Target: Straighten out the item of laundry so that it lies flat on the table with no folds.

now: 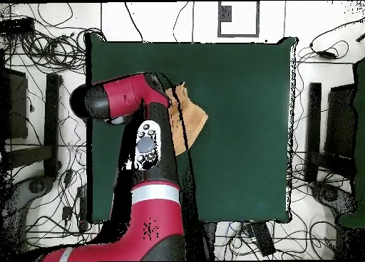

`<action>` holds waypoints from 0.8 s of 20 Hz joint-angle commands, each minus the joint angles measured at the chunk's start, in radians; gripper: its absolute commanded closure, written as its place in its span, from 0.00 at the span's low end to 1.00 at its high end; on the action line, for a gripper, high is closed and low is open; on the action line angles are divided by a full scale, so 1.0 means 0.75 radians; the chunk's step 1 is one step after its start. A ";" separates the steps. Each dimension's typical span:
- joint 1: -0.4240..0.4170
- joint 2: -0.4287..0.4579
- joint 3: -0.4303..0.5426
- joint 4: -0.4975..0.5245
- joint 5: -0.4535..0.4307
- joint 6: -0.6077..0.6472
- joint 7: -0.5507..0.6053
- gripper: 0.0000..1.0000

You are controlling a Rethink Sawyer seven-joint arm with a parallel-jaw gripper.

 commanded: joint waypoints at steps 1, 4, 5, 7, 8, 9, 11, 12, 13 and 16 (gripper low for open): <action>0.099 0.126 -0.048 -0.128 0.113 0.019 0.552 1.00; 0.116 0.134 -0.066 -0.132 0.143 0.015 0.563 1.00; 0.119 0.131 -0.069 -0.127 0.153 0.013 0.564 1.00; 0.120 0.123 -0.071 -0.111 0.165 0.002 0.559 1.00; 0.120 0.122 -0.072 -0.105 0.170 -0.004 0.556 1.00; 0.120 0.121 -0.073 -0.099 0.173 -0.012 0.554 1.00; 0.120 0.121 -0.076 -0.089 0.178 -0.028 0.558 1.00; 0.123 0.124 -0.079 -0.088 0.181 -0.035 0.564 1.00; 0.128 0.129 -0.085 -0.089 0.183 -0.045 0.575 1.00; 0.142 0.156 -0.109 -0.109 0.188 -0.066 0.605 1.00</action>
